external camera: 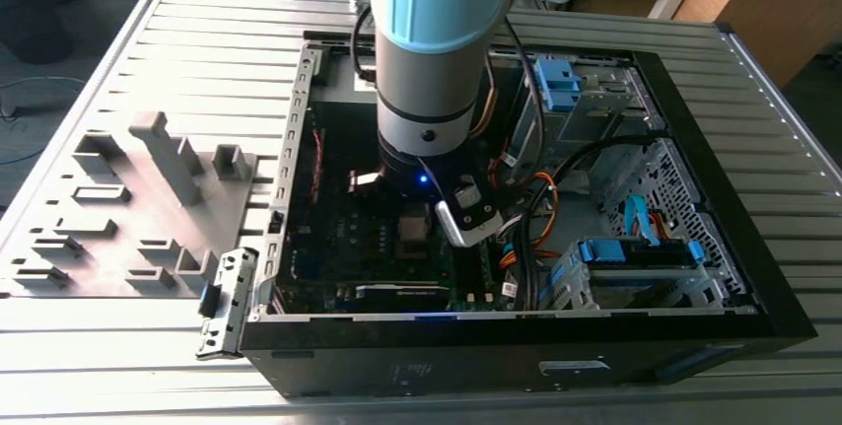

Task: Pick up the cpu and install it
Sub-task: 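Place the cpu into insertion slot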

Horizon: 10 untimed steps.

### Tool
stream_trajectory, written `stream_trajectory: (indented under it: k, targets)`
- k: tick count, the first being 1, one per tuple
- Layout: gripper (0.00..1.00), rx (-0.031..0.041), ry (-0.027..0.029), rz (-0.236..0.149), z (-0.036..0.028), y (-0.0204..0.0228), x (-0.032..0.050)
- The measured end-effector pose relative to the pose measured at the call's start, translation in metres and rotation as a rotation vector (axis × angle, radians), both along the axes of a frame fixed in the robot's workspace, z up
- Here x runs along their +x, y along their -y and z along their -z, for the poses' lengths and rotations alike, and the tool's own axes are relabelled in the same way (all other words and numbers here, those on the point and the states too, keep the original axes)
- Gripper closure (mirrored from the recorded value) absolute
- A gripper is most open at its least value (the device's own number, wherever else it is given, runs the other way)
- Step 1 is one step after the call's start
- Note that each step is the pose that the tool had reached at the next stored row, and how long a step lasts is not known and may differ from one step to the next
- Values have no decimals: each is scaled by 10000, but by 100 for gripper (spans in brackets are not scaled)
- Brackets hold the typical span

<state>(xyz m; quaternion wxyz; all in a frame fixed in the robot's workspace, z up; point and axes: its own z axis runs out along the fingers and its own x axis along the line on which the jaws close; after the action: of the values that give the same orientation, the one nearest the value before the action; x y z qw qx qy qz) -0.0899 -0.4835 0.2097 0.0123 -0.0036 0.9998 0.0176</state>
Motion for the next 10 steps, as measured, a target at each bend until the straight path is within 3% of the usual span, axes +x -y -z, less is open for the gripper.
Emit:
stream_trajectory:
  k: [10]
  targets:
    - [53, 0, 0, 401, 67, 35, -4]
